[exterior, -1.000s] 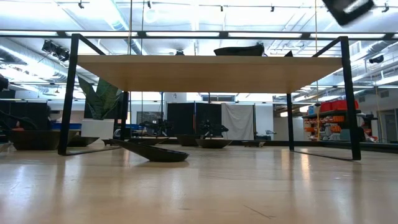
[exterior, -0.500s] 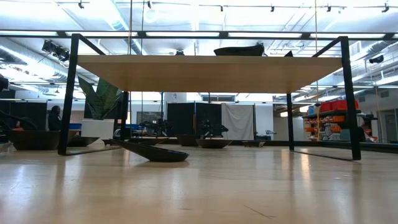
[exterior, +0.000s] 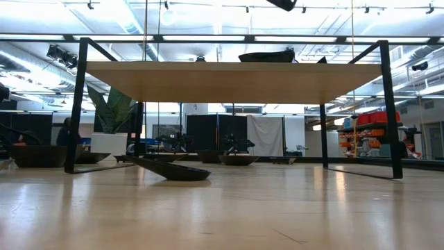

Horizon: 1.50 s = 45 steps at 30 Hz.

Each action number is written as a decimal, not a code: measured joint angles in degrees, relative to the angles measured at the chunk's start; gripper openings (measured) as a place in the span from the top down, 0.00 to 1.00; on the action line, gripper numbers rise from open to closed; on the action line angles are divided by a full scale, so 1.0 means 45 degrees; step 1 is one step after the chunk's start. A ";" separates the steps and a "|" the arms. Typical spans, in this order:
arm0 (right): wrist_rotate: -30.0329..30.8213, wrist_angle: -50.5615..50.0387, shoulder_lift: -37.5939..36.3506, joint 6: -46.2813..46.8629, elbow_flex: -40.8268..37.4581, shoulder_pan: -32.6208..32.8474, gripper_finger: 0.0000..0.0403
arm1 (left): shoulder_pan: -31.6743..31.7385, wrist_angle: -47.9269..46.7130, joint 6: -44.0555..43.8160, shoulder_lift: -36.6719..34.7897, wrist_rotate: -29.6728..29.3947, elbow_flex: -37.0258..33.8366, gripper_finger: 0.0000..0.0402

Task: Pick & Place Mini shaped plates
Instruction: Stack the leaf shaped plate on top of the leaf shaped plate on the shelf

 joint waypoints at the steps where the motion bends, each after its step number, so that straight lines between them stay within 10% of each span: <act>1: 0.0045 -0.0050 0.0115 0.0082 0.0206 -0.0155 1.00 | 0.0002 -0.0004 -0.0004 0.0000 -0.0003 0.0000 0.95; 29: 0.0099 -0.0837 0.4773 -0.0391 0.6328 -0.3011 1.00 | 0.0004 -0.0003 -0.0005 0.0000 0.0000 0.0000 0.95; 45: -0.1530 0.0599 0.6283 -0.4695 0.7712 -0.4221 1.00 | 0.0004 0.0001 -0.0004 0.0000 -0.0002 0.0000 0.95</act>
